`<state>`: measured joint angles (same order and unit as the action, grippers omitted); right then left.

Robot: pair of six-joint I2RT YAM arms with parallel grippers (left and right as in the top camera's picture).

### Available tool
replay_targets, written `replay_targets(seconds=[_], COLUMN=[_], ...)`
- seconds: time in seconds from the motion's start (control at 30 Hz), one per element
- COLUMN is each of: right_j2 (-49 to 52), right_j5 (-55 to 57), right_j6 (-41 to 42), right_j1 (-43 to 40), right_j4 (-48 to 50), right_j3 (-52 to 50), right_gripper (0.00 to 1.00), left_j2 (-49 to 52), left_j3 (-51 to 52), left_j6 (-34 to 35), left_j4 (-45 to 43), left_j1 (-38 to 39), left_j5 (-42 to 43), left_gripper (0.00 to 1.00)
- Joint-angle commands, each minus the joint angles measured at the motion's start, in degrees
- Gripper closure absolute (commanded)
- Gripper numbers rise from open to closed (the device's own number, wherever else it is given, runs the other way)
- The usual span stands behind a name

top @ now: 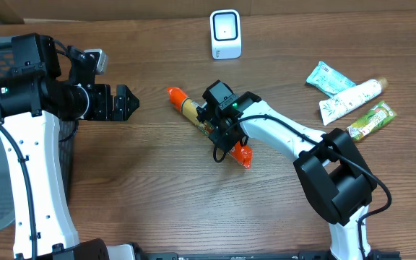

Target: Scan the item barcode

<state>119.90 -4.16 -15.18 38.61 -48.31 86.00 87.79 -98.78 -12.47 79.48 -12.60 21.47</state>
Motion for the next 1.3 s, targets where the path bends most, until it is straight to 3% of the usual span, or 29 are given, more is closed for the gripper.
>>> replay_targets(seconds=[0.0, 0.23, 0.4, 0.63, 0.83, 0.97, 1.13, 1.27], right_j2=[0.1, -5.4, -8.7, -7.8, -4.2, -1.0, 2.1, 4.5], right_j5=[-3.7, -20.4, -33.0, -55.2, -69.2, -70.5, -71.3, -65.4], right_j6=[0.4, 1.1, 8.4, 30.1, 45.6, 48.8, 46.6, 42.9], right_j1=[-0.2, -2.3, -9.3, -21.3, -26.2, -28.2, -28.5, -28.5], right_j4=[-2.3, -8.8, -6.8, 14.8, 33.7, 38.1, 38.0, 36.6], right_j3=[2.2, 11.4, 17.3, 18.3, 18.3, 18.3, 18.3, 18.2], right_gripper=[0.96, 0.96, 0.96, 0.96, 0.96, 0.96, 0.96, 0.96], left_j2=[0.1, 0.1, 0.1, 0.1, 0.1, 0.1, 0.1, 0.1], left_j3=[-0.7, -0.7, -0.7, -0.7, -0.7, -0.7, -0.7, -0.7], left_j6=[-1.3, -1.3, -1.3, -1.3, -1.3, -1.3, -1.3, -1.3], left_j4=[0.0, -0.1, 0.0, -0.1, -0.1, -0.1, -0.1, -0.1], left_j1=[0.3, 0.3, 0.3, 0.3, 0.3, 0.3, 0.3, 0.3], left_j5=[0.6, 0.6, 0.6, 0.6, 0.6, 0.6, 0.6, 0.6], left_gripper=[0.0, 0.0, 0.0, 0.01, 0.0, 0.0, 0.0, 0.0])
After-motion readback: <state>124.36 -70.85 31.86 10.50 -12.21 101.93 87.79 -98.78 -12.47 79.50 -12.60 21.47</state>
